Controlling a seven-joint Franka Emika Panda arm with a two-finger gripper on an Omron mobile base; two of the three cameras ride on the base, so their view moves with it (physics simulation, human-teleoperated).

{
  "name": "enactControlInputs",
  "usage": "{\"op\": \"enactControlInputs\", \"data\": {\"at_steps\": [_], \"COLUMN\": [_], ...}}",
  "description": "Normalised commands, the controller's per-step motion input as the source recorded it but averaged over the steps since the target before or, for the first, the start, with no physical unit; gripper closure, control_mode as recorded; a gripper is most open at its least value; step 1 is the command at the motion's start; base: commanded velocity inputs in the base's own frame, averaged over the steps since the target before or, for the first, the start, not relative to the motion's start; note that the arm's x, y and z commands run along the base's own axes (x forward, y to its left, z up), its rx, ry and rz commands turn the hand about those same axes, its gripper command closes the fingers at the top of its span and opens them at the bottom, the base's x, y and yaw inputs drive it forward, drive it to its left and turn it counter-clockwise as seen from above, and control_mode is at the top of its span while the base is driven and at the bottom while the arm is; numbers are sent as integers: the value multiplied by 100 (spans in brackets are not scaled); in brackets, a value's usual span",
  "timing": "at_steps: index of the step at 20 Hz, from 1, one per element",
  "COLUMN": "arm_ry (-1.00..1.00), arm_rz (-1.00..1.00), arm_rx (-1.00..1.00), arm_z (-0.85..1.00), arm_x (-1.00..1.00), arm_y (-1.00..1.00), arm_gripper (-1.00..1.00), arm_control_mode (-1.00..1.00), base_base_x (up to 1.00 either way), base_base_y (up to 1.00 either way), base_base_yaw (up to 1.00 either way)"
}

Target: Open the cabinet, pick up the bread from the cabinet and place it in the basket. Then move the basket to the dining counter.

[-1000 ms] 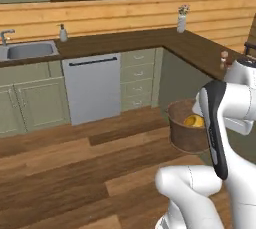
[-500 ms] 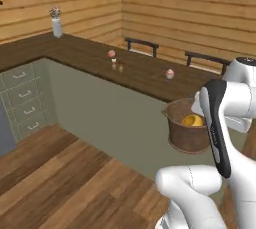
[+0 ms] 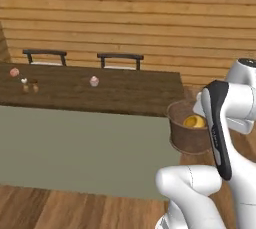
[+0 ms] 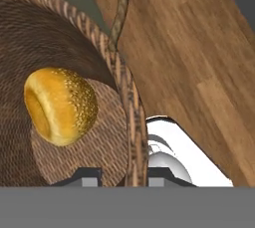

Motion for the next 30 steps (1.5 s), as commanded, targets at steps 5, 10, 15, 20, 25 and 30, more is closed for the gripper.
{"op": "enactControlInputs", "data": {"at_steps": [5, 10, 15, 20, 25, 30], "arm_ry": [0, 0, 0, 0, 0, 0], "arm_rz": [0, 0, 0, 0, 0, 0], "arm_rx": [0, 0, 0, 0, 0, 0], "arm_z": [0, 0, 0, 0, 0, 0], "arm_x": [0, 0, 0, 0, 0, 0], "arm_y": [0, 0, 0, 0, 0, 0], "arm_gripper": [100, 100, 100, 100, 100, 100], "arm_control_mode": [100, 100, 100, 100, 100, 100], "base_base_x": [36, 14, 48, 59, 67, 29], "base_base_y": [69, 66, 39, 21, 33, 50], "base_base_yaw": [-59, -11, -1, -15, -20, -6]}}
